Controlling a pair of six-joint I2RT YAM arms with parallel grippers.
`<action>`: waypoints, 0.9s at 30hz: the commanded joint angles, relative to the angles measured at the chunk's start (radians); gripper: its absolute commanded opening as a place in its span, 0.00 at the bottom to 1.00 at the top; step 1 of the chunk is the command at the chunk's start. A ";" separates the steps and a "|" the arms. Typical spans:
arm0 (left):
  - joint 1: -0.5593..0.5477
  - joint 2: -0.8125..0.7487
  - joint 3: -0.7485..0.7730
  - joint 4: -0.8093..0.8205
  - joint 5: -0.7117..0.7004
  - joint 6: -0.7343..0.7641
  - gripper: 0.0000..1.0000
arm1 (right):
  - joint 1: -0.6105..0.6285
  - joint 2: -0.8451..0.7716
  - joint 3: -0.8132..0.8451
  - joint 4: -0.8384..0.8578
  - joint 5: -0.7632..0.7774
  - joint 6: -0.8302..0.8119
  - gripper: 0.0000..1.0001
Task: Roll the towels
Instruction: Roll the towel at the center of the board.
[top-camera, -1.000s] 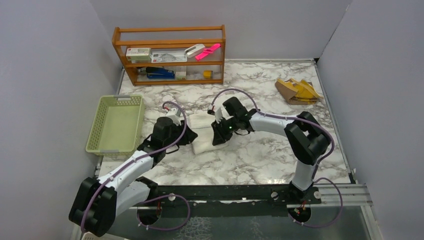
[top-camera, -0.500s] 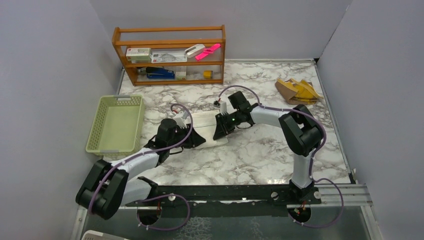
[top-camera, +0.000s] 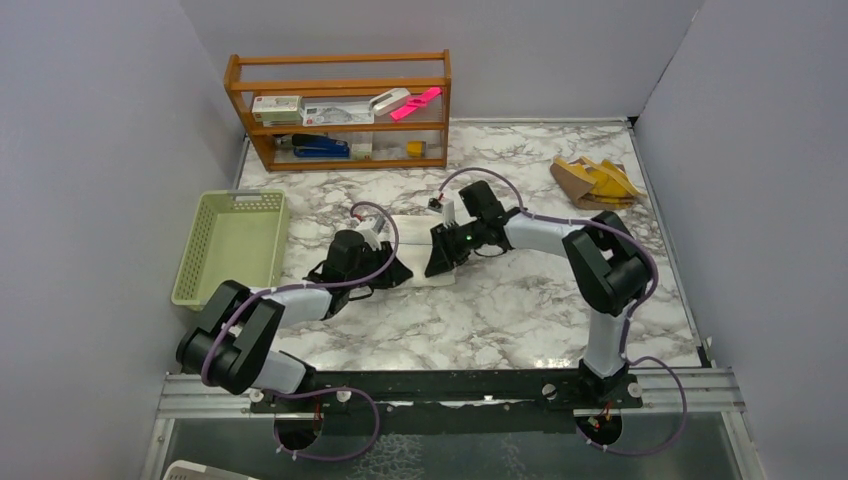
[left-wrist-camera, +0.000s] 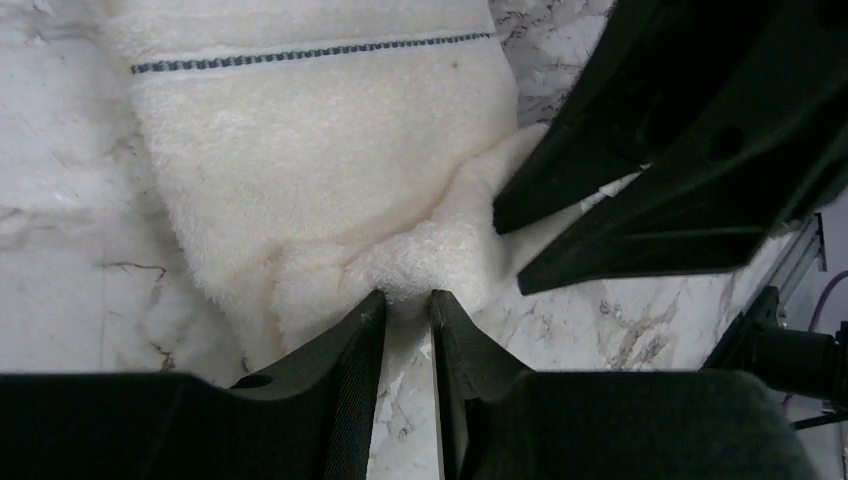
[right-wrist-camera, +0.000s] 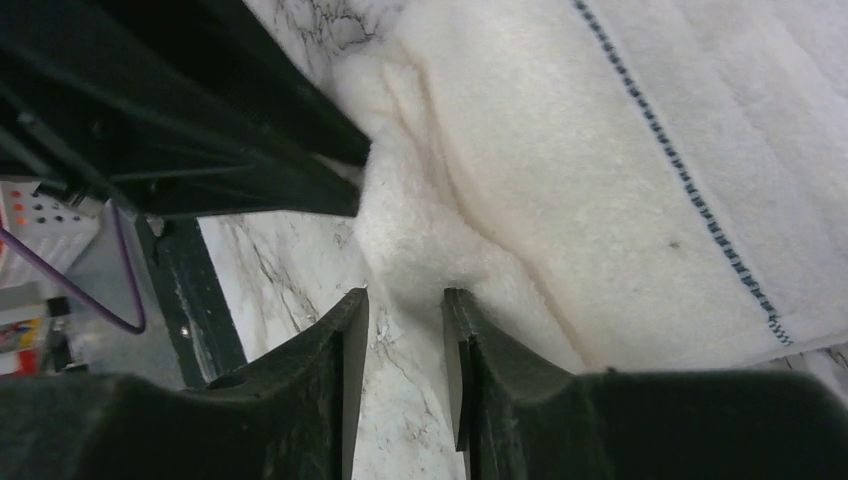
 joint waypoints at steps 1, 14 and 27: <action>-0.001 0.037 0.037 -0.065 -0.132 0.081 0.27 | 0.012 -0.179 -0.098 0.128 0.053 -0.143 0.37; 0.017 0.103 0.094 -0.130 -0.149 0.128 0.26 | 0.342 -0.456 -0.502 0.648 0.554 -0.803 0.64; 0.029 0.124 0.110 -0.137 -0.120 0.134 0.26 | 0.365 -0.225 -0.366 0.587 0.710 -0.970 0.60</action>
